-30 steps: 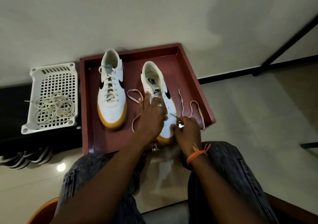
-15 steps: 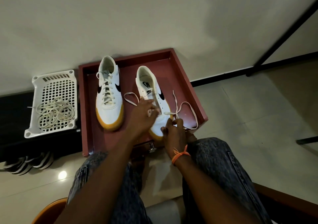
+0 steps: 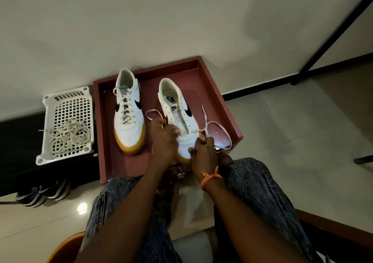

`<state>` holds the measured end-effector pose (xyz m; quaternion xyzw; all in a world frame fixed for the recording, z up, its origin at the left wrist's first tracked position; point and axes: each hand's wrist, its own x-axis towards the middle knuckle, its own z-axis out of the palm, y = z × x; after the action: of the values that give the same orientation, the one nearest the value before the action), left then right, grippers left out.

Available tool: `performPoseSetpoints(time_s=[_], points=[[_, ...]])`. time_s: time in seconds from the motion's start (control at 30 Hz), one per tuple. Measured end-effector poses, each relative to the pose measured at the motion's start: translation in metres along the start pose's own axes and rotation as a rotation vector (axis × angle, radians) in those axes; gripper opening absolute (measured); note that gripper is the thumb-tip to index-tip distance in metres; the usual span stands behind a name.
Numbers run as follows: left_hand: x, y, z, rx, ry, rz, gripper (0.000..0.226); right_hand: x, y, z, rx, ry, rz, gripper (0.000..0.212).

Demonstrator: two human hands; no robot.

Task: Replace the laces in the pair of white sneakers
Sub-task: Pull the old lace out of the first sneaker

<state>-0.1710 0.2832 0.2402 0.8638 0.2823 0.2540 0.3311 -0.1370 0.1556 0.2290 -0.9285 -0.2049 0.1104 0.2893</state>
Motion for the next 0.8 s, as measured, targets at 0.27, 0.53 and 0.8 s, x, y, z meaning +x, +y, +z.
performPoseSetpoints(time_s=[0.27,0.53,0.8], points=[[-0.016,-0.005,-0.020,0.163,0.111,-0.174,0.018,0.000,-0.002,0.000,-0.039,0.006,-0.036,0.039],[-0.007,0.006,0.018,0.492,-0.164,0.162,0.010,-0.001,0.000,0.001,-0.001,0.010,-0.026,0.030],[-0.010,-0.003,-0.018,0.181,0.191,-0.380,0.013,0.001,-0.001,0.000,-0.038,-0.028,-0.023,0.042]])
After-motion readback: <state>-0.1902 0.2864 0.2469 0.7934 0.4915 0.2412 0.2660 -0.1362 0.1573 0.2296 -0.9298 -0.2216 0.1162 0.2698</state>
